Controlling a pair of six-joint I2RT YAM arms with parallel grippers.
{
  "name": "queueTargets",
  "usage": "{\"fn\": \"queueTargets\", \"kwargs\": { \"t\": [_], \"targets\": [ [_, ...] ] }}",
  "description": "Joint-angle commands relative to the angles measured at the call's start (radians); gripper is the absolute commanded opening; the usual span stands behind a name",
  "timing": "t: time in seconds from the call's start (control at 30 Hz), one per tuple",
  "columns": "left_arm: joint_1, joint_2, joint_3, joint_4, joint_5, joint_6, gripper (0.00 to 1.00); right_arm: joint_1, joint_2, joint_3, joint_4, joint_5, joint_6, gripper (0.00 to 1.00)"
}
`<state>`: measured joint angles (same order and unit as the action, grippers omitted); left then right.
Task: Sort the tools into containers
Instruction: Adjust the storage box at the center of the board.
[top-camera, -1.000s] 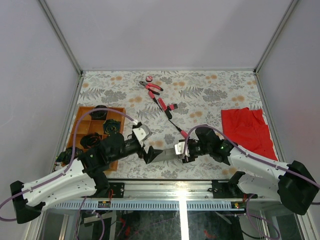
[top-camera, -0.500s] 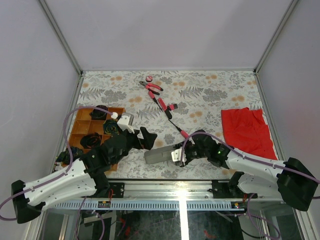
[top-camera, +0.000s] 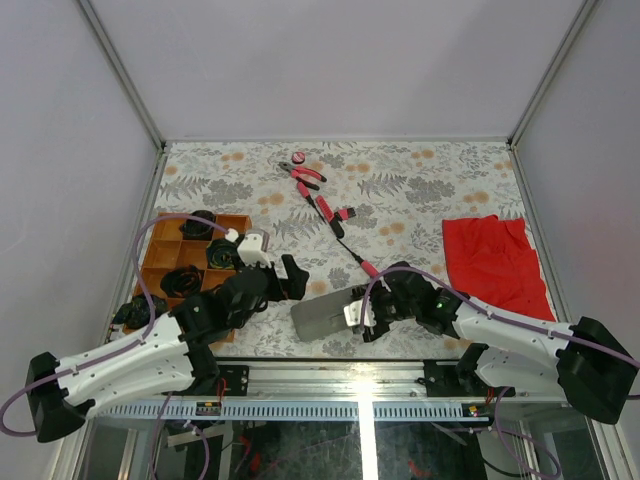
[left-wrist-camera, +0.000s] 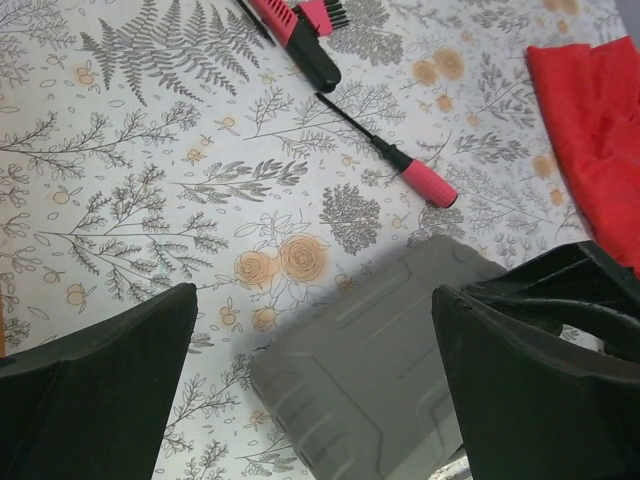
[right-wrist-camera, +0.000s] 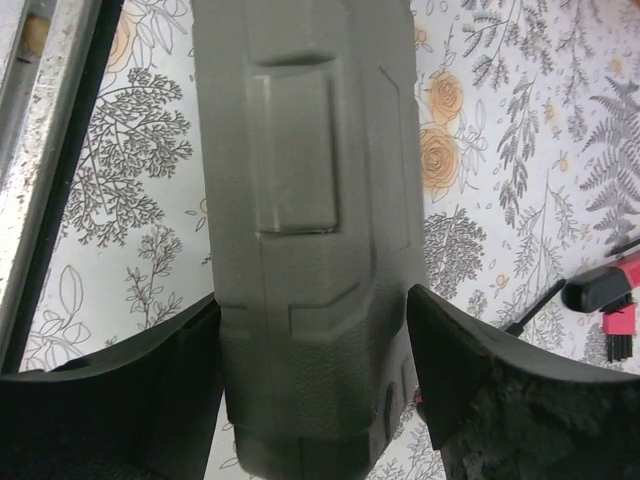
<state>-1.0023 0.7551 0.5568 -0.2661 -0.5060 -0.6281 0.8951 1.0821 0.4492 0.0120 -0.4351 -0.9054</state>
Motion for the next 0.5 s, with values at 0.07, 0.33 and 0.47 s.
{"fn": "queueTargets", "kwargs": {
  "t": [0.07,0.33,0.47],
  "targets": [
    [0.007,0.035,0.037,-0.029,-0.049,-0.007,1.0,0.006,-0.041,0.01,-0.028,-0.021,0.034,0.77],
    [0.018,0.101,0.07,-0.066,-0.059,-0.013,1.0,0.006,-0.034,0.019,-0.048,-0.047,0.063,0.84],
    [0.031,0.114,0.07,-0.061,-0.058,-0.018,1.0,0.006,-0.044,0.035,-0.073,-0.045,0.083,0.85]
  ]
}}
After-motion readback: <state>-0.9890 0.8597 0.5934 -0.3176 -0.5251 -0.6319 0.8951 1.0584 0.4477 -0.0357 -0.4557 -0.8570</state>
